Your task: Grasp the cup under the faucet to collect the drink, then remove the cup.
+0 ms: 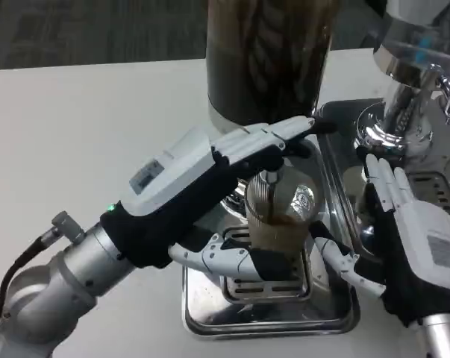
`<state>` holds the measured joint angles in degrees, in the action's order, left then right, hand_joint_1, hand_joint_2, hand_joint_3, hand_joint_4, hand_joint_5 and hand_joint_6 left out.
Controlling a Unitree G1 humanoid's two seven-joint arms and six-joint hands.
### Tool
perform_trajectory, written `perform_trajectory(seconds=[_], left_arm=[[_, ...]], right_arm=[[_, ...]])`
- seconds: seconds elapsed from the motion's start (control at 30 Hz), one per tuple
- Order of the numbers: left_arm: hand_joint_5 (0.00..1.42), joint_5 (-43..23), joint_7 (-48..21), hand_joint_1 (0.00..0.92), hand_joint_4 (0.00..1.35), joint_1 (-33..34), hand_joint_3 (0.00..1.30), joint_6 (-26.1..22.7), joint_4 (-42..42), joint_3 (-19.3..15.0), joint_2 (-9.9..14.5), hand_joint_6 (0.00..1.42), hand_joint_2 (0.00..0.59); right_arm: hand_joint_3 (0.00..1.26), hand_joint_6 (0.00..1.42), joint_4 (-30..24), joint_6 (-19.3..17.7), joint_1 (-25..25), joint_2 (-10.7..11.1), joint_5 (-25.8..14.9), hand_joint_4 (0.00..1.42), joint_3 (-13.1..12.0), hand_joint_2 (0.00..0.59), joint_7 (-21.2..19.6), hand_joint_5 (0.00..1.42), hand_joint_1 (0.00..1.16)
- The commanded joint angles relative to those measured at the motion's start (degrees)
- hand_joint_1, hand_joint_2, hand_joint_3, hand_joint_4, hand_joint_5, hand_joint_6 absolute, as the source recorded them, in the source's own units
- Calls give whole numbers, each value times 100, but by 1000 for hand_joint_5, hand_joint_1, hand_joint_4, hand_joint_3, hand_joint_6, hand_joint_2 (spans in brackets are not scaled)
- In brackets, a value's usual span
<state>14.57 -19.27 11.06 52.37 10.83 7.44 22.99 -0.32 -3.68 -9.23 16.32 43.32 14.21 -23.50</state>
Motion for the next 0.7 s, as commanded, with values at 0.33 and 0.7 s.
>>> perform_trajectory(seconds=[0.33,0.7], left_arm=[[255,1377,729,0,92,-25,124,248,-108,246,437,142,96],[244,1533,1014,0,91,-7,126,176,-82,386,554,141,102]], right_arm=[[0,146,97,-130,107,26,-95,0,-101,311,1,0,335],[0,173,53,-351,-117,53,-538,0,-316,302,53,0,310]])
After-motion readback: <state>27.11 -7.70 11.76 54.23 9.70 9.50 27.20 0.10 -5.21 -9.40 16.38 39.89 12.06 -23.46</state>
